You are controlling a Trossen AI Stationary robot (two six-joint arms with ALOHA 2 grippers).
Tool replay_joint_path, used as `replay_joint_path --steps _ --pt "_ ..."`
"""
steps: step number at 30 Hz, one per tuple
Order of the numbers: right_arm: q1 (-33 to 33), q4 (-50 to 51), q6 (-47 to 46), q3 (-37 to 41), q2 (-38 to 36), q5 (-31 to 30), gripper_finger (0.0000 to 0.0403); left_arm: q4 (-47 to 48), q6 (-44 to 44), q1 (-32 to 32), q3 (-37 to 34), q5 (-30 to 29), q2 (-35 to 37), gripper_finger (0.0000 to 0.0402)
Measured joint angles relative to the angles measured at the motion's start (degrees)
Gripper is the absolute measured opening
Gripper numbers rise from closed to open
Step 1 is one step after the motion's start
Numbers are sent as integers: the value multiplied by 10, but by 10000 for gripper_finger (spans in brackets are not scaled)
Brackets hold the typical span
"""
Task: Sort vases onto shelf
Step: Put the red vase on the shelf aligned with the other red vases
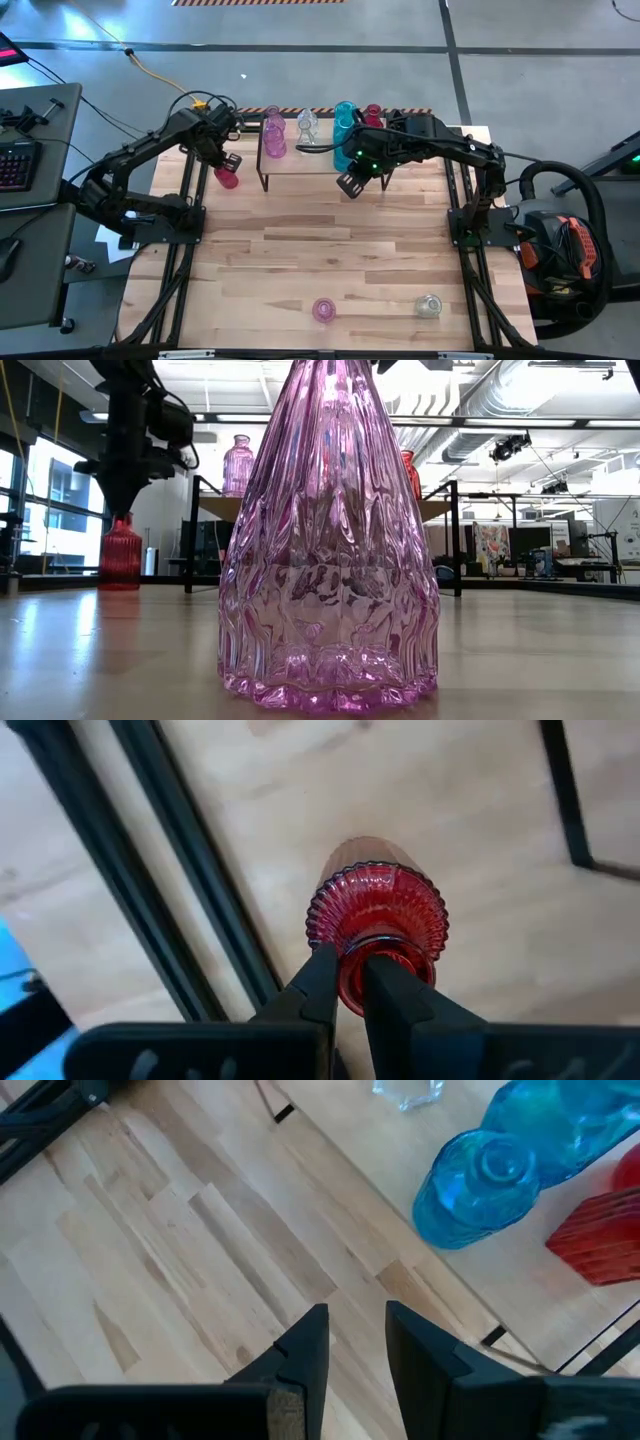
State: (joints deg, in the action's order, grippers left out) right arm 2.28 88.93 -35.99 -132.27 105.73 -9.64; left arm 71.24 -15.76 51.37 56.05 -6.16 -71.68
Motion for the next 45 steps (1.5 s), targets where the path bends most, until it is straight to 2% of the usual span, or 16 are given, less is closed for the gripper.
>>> replay_joint_path --steps 8,20,25,31,36,42,45 --pt "0 -1 0 0 0 -15 83 25 11 0 -1 77 47 18" --pt "-5 -5 -1 0 0 -2 83 96 14 -1 0 84 135 19" --pt "-9 -5 0 0 0 -2 85 97 14 -1 0 132 168 19" --pt "-16 -5 -1 0 1 0 114 97 14 -1 1 177 198 19" --pt "-30 -19 -1 0 9 2 141 98 10 -16 1 185 217 19" --pt "-53 -77 15 0 16 7 149 90 4 -46 1 243 229 19" --pt "-62 -114 22 0 18 7 149 75 -11 -67 2 249 232 19"
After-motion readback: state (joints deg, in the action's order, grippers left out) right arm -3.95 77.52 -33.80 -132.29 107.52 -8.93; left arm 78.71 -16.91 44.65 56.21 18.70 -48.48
